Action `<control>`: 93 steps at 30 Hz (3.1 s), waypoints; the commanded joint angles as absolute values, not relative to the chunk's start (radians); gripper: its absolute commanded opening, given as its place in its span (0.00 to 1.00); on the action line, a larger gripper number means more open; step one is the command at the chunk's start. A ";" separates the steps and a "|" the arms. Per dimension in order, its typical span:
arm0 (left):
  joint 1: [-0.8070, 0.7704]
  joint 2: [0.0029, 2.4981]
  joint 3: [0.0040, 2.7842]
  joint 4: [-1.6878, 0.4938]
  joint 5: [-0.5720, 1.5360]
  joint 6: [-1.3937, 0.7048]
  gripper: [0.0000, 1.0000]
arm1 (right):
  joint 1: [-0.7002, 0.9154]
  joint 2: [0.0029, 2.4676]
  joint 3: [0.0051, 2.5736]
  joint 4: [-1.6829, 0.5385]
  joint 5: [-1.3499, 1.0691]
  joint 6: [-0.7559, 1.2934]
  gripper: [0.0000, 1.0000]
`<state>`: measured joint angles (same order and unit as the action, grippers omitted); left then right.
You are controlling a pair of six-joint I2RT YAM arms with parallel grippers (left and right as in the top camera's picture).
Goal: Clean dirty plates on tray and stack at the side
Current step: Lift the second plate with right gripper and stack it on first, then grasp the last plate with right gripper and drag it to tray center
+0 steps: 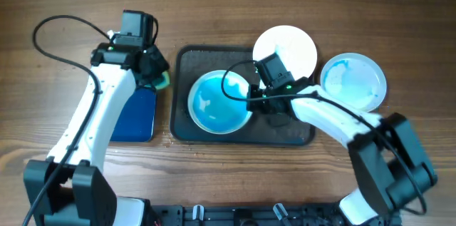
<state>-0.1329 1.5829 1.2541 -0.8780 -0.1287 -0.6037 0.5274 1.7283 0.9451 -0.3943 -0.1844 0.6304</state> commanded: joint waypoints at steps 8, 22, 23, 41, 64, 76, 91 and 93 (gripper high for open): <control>-0.124 1.584 1.261 -0.884 -0.109 -0.580 0.04 | 0.739 1.315 0.964 -0.615 0.625 0.467 0.04; -0.124 1.584 1.261 -0.884 -0.109 -0.580 0.04 | 1.044 1.297 0.964 0.007 1.287 -0.250 0.04; -0.124 1.584 1.261 -0.884 -0.109 -0.580 0.04 | 1.044 1.297 0.964 0.018 1.287 -0.287 0.04; -0.124 1.584 1.261 -0.880 -0.109 -0.580 0.04 | 1.074 1.367 0.956 0.087 1.266 -0.311 0.04; -0.124 1.584 1.261 -0.881 -0.109 -0.580 0.04 | -0.259 1.404 1.090 -0.831 0.064 0.492 0.04; -0.124 1.584 1.261 -0.880 -0.109 -0.580 0.04 | -0.405 1.646 1.031 -0.705 -0.013 0.466 0.24; -0.143 1.603 1.261 -0.880 -0.108 -0.581 0.04 | -0.072 1.657 1.283 -0.718 -0.204 0.176 0.48; -0.156 1.613 1.261 -0.876 -0.108 -0.581 0.04 | -0.007 1.705 1.296 -0.651 -0.150 0.158 0.48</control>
<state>-0.1379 1.5906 1.2537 -0.8833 -0.1066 -0.5961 -0.0486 1.6436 1.2675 -0.6888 -0.2203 0.2020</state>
